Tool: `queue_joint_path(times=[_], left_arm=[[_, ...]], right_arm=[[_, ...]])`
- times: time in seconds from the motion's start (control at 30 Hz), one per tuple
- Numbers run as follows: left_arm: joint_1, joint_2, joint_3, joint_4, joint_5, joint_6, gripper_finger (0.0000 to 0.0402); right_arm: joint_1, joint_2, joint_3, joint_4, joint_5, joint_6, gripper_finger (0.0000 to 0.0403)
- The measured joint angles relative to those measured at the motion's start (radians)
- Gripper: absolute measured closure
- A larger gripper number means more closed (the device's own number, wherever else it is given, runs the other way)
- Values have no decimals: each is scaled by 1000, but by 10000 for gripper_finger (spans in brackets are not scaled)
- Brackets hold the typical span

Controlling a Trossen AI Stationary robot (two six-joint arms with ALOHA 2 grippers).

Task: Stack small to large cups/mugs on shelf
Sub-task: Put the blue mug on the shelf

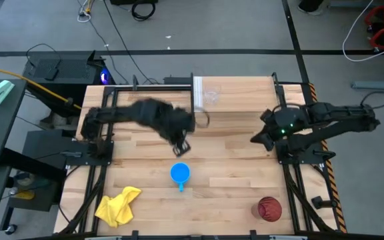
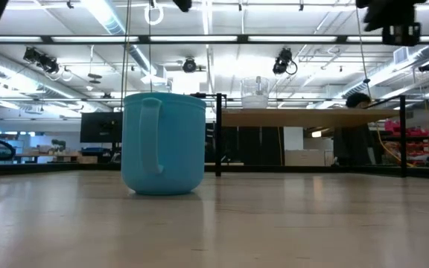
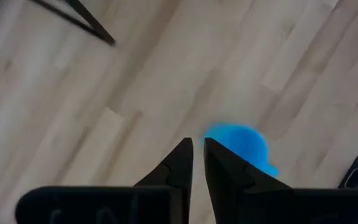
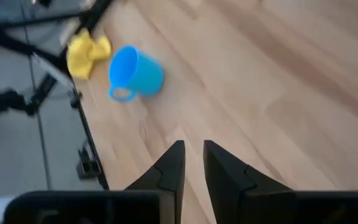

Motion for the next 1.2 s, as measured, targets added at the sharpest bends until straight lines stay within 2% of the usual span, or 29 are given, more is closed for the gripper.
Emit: queue_joint_path(times=[0.13,0.37,0.63,0.87,1.2], left_arm=[[-88,4,-159,-2,-15,-141,358],[-163,7,-437,73,106,-307,340],[-151,6,-489,276,167,-324,298],[-109,6,-551,284,166,-330,268],[-96,6,-632,403,208,-322,246]], right_arm=[[105,8,0,-45,43,37,337],[233,24,0,-49,107,70,337],[264,41,0,-49,122,87,337],[264,58,0,-48,122,86,337],[263,67,-1,-48,135,85,337]])
